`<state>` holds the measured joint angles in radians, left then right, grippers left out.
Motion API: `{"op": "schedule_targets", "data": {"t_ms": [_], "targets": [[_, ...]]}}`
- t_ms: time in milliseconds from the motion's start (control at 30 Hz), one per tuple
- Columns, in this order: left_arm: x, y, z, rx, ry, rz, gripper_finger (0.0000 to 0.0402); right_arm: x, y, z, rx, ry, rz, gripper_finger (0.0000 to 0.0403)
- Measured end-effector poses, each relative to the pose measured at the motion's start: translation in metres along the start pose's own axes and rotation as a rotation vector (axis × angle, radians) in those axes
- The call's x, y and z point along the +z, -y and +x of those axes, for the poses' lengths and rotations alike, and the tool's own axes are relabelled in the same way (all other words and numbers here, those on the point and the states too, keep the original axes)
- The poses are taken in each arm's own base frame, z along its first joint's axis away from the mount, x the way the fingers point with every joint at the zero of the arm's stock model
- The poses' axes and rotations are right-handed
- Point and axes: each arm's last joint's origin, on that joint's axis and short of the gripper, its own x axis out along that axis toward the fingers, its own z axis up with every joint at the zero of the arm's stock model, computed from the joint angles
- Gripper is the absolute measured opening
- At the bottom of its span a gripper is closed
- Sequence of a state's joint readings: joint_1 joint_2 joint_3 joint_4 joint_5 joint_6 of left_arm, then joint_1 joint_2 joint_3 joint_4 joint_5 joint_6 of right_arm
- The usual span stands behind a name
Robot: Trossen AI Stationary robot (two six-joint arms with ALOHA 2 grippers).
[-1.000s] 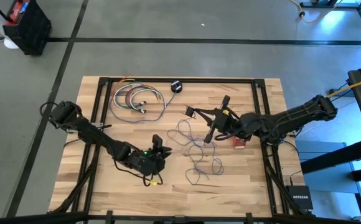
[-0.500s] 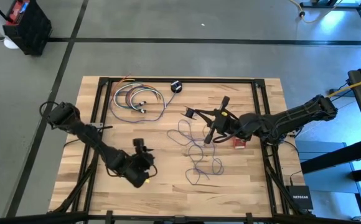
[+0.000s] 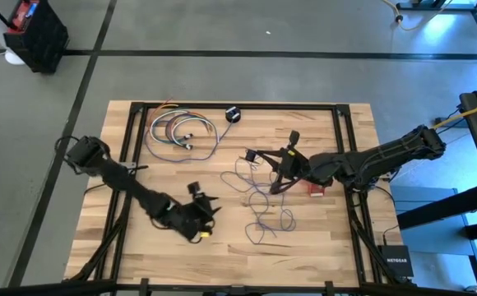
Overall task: Coil cords
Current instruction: Coil the blue wire onto the spool
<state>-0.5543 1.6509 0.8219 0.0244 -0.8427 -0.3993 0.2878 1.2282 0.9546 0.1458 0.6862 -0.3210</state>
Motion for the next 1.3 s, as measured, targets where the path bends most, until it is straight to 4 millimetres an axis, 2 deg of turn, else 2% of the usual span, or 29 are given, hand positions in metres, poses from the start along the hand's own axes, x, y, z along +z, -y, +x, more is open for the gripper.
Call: {"op": "schedule_targets", "data": {"t_ms": [133, 233, 300, 433, 567, 800, 900, 1000, 1167, 1300], "targets": [[0.009, -0.009, 0.027, -0.062, 0.013, 0.022, 0.0147, -0.010, -0.002, 0.001, 0.024, -0.079, -0.048, 0.0012], [0.017, -0.025, 0.050, -0.274, -0.050, 0.068, 0.0145, -0.014, 0.002, 0.004, 0.013, -0.113, -0.056, 0.0012], [0.029, -0.040, 0.063, -0.344, -0.049, 0.057, 0.0140, -0.014, 0.002, 0.004, 0.019, -0.110, -0.054, 0.0012], [0.055, -0.081, 0.078, -0.270, 0.031, 0.032, 0.0132, -0.014, 0.007, 0.007, 0.024, -0.096, -0.065, 0.0012], [0.060, -0.105, 0.090, -0.199, 0.068, -0.016, 0.0129, -0.017, 0.016, 0.014, 0.013, -0.104, -0.059, 0.0012], [0.052, -0.114, 0.101, -0.172, 0.098, -0.012, 0.0129, -0.026, 0.037, 0.032, 0.033, -0.103, 0.011, 0.0012], [0.045, -0.109, 0.098, -0.182, 0.095, 0.011, 0.0129, -0.039, 0.032, 0.041, 0.039, -0.104, 0.034, 0.0012], [0.037, -0.106, 0.093, -0.203, 0.075, 0.043, 0.0129, -0.061, 0.021, 0.045, 0.037, -0.060, 0.055, 0.0012], [0.037, -0.113, 0.090, -0.178, 0.089, 0.050, 0.0129, -0.090, 0.016, 0.035, -0.005, 0.102, 0.137, 0.0012], [0.040, -0.118, 0.092, -0.165, 0.116, 0.030, 0.0129, -0.098, 0.017, 0.026, -0.040, 0.226, 0.179, 0.0012]]}}
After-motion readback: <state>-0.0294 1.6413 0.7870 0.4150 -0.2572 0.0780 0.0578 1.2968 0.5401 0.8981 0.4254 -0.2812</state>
